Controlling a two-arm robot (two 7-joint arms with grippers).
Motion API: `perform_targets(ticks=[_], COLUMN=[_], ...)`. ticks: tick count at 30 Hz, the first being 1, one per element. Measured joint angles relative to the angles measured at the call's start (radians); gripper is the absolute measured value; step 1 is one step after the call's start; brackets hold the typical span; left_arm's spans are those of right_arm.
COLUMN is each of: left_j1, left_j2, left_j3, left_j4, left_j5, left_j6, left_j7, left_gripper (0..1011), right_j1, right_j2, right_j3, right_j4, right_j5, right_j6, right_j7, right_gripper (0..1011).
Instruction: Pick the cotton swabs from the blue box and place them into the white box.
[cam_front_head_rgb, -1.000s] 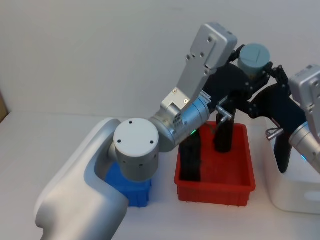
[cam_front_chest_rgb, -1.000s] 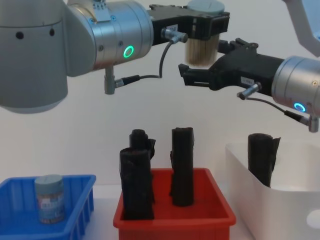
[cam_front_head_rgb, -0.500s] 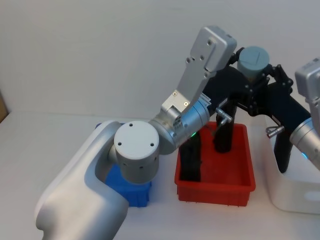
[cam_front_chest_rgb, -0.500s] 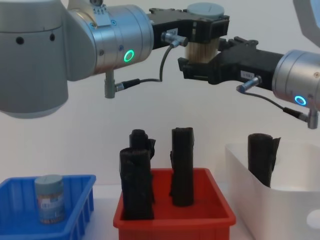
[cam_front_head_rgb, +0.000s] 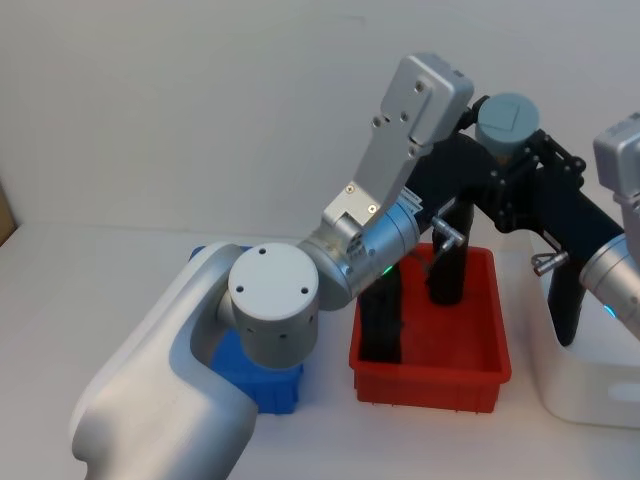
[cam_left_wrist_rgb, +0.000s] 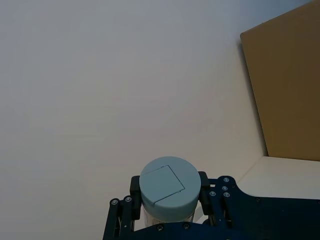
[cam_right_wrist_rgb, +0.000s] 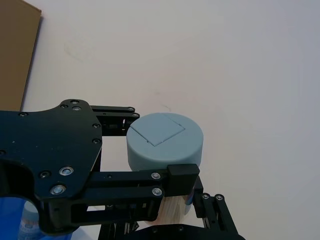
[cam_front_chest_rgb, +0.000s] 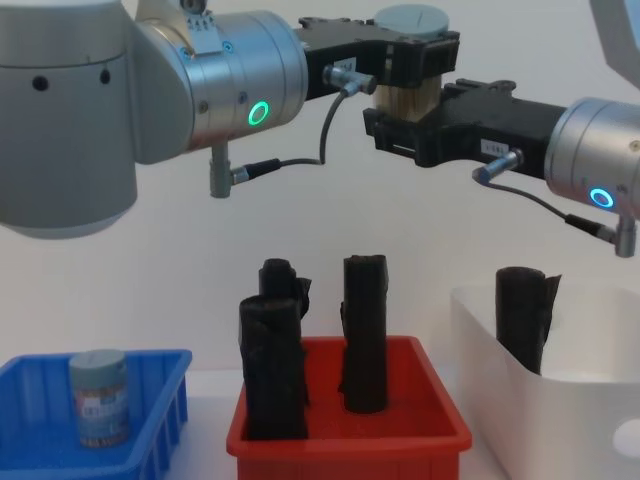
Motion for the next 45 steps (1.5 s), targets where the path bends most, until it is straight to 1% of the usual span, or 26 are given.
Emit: perform_targets(ticks=[11,13,14,15,16,18,19,24,31,38,39,42,45], left_j1=[0.001,0.001,0.001,0.001,0.001,0.001,0.001,0.001,0.001,0.001,0.001,0.001,0.001], left_j2=[0.0,0.0,0.0,0.0,0.0,0.0,0.0,0.0,0.0,0.0,0.0,0.0,0.0], left_j3=[0.0,0.0,0.0,0.0,0.0,0.0,0.0,0.0,0.0,0.0,0.0,0.0,0.0], left_j4=[0.0,0.0,0.0,0.0,0.0,0.0,0.0,0.0,0.0,0.0,0.0,0.0,0.0], left_j5=[0.0,0.001,0.001,0.001,0.001,0.001,0.001,0.001,0.001,0.0,0.0,0.0,0.0], left_j6=[0.0,0.0,0.0,0.0,0.0,0.0,0.0,0.001,0.001,0.0,0.0,0.0,0.0], left_j7=[0.001,0.001,0.001,0.001,0.001,0.001,0.001,0.001,0.001,0.001,0.001,0.001,0.001], left_gripper=[668,722,722,757,813,833,886,1003,1004,1004,1004,1004,1004], right_j1=[0.0,0.0,0.0,0.0,0.0,0.0,0.0,0.0,0.0,-0.002,-0.003,-0.006,-0.01], right_j2=[0.0,0.0,0.0,0.0,0.0,0.0,0.0,0.0,0.003,0.013,0.016,0.021,0.029], right_j3=[0.001,0.001,0.001,0.001,0.001,0.001,0.001,0.003,0.013,0.031,0.037,0.044,0.057], right_j4=[-0.002,-0.003,-0.003,-0.003,-0.003,-0.003,-0.003,-0.003,0.003,0.009,0.01,0.012,0.015], right_j5=[0.006,0.007,0.007,0.007,0.007,0.007,0.007,0.01,0.018,0.03,0.033,0.039,0.048], right_j6=[0.004,0.004,0.005,0.005,0.005,0.005,0.005,0.011,0.029,0.05,0.057,0.068,0.093], right_j7=[0.002,0.002,0.002,0.002,0.002,0.002,0.002,-0.008,-0.049,-0.105,-0.12,-0.141,-0.176], right_gripper=[628,628,628,626,626,628,626,628,626,626,626,628,628])
